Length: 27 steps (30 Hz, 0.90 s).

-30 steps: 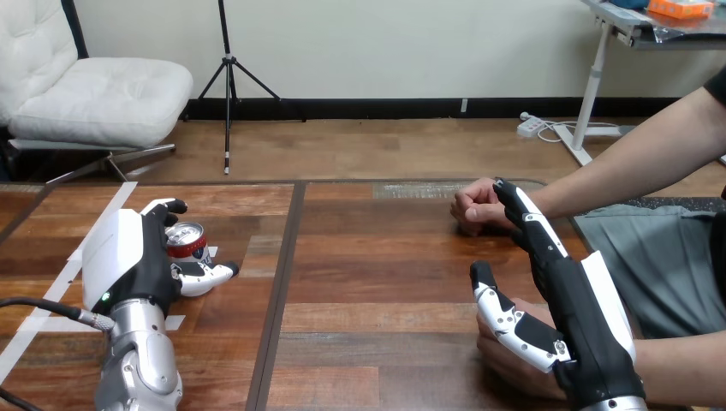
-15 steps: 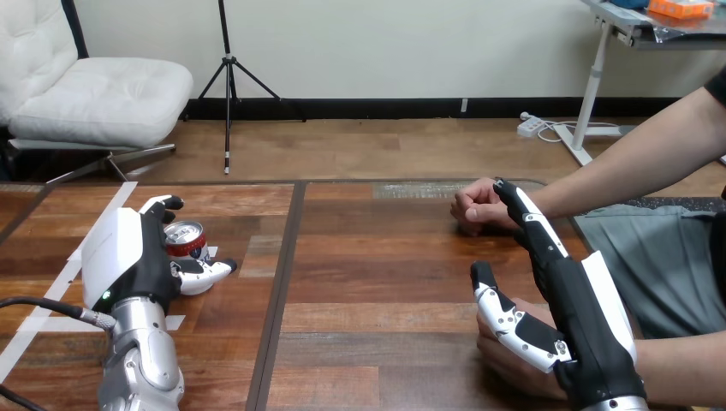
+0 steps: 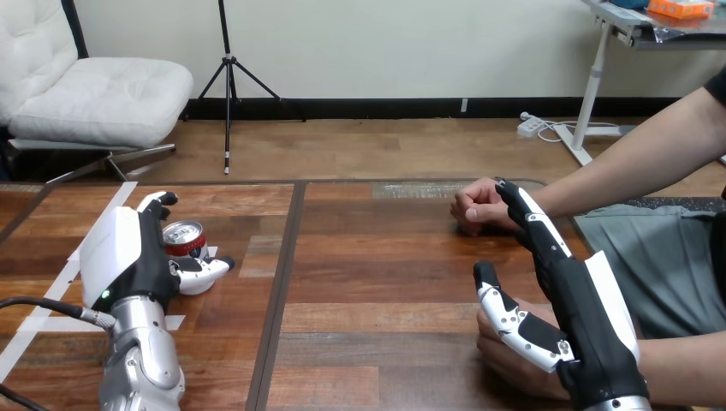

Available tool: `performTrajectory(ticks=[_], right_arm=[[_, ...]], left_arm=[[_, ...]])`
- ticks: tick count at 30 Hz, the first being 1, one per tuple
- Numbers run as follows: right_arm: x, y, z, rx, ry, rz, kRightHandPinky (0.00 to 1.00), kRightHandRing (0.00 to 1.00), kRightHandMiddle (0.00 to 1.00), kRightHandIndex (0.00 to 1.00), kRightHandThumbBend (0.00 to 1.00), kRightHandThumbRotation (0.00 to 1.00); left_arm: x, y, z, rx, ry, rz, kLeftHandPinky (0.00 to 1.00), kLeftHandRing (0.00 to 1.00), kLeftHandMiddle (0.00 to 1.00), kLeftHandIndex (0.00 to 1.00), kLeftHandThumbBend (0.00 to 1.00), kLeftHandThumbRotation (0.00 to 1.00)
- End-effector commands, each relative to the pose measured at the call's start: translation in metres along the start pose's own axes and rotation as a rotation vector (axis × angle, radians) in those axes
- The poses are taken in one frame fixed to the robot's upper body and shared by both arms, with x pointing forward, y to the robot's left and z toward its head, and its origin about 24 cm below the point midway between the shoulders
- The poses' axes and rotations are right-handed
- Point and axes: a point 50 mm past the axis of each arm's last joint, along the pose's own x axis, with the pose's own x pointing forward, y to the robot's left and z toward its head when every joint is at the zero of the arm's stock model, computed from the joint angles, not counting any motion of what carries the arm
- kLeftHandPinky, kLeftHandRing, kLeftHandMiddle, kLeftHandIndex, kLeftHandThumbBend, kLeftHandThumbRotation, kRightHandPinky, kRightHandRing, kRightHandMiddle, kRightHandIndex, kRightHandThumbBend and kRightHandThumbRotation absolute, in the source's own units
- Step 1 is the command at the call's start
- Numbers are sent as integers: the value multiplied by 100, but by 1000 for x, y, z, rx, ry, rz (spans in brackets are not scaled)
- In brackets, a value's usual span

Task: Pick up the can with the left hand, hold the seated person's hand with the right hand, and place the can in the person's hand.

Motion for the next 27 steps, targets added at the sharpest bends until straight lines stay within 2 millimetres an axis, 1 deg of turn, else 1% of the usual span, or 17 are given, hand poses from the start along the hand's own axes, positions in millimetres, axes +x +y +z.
performTrajectory(ticks=[1,10,23,27], right_arm=[[9,-7,15,-12,-88,-11,97,97,97,95,14,6],[8,-7,15,-10,-92,-9,97,98,97,95,13,6],[8,-7,15,-4,-77,-10,97,98,97,95,14,5],[8,-7,14,-4,-74,-8,98,99,98,95,14,6]], left_arm=[[14,14,24,-6,-79,74,63,77,82,81,73,9],[10,16,25,-5,-67,98,63,76,81,80,74,11],[-2,20,26,-14,-25,116,61,73,78,76,76,13],[-6,21,26,-20,-19,120,60,72,77,76,77,13]])
